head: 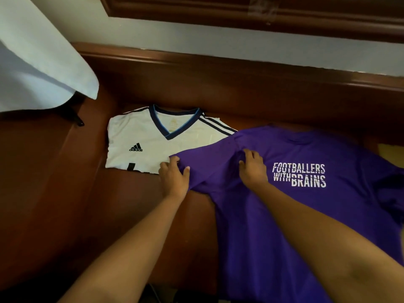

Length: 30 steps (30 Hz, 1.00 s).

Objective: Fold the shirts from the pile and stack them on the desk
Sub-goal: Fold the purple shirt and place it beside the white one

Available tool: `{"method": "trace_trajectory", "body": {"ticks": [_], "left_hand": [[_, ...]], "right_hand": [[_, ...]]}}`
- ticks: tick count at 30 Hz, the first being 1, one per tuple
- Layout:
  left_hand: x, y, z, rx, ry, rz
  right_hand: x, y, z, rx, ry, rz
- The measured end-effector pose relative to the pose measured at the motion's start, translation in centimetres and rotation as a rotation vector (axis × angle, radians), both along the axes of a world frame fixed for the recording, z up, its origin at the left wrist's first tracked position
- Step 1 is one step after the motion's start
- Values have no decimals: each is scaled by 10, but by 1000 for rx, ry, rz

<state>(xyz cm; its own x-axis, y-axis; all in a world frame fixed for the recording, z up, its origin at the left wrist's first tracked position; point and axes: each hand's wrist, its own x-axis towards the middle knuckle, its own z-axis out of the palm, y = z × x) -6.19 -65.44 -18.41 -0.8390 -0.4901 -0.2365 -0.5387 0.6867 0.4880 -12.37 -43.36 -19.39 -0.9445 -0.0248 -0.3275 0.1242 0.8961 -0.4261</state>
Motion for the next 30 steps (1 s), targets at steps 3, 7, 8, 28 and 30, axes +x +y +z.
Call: {"method": "trace_trajectory", "body": {"ticks": [3, 7, 8, 28, 30], "left_hand": [[-8, -9, -9, -26, -32, -117], [-18, -13, -4, 290, -39, 182], [-20, -12, -2, 405, -40, 303], [-69, -60, 30, 719, 224, 458], [-49, -54, 15, 498, 116, 352]], "right_hand": [[1, -3, -1, 8, -10, 2], [2, -5, -3, 28, -21, 4], [2, -5, -3, 32, -20, 6], [34, 25, -9, -78, 216, -53], [50, 29, -13, -97, 244, -53]]}}
